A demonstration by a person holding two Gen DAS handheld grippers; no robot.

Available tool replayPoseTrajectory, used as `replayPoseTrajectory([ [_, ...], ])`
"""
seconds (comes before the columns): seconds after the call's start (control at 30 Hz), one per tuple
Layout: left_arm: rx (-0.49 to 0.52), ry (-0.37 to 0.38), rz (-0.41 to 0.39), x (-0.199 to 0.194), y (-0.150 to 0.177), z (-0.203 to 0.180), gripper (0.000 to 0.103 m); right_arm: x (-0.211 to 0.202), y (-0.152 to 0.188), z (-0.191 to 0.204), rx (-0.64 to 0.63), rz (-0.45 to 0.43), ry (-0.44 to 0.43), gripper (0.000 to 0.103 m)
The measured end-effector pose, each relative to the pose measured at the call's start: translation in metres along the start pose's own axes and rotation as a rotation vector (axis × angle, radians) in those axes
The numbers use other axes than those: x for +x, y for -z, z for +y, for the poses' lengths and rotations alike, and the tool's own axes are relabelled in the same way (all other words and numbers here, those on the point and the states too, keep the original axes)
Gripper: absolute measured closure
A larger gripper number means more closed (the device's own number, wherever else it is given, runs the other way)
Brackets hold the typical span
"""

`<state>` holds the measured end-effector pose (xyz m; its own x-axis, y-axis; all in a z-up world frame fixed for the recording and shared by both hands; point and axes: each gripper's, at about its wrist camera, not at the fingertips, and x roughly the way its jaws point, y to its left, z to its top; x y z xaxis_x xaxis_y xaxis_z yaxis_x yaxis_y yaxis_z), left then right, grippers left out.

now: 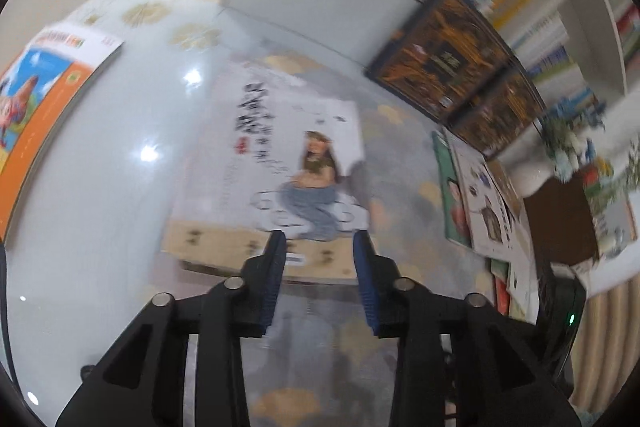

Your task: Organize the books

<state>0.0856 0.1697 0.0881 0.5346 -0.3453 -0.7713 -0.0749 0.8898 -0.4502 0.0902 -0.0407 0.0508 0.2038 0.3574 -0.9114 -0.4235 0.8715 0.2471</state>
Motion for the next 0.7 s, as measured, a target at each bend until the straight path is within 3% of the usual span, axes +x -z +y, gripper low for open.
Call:
replayPoseTrajectory([
  [0.3, 0.146, 0.137, 0.069, 0.012, 0.021, -0.096, 0.061, -0.058, 0.095, -0.087, 0.27, -0.036, 0.039, 0.05],
  [0.7, 0.376, 0.242, 0.252, 0.08, 0.064, -0.251, 0.061, -0.144, 0.146, -0.212, 0.514, -0.168, 0.107, 0.049],
])
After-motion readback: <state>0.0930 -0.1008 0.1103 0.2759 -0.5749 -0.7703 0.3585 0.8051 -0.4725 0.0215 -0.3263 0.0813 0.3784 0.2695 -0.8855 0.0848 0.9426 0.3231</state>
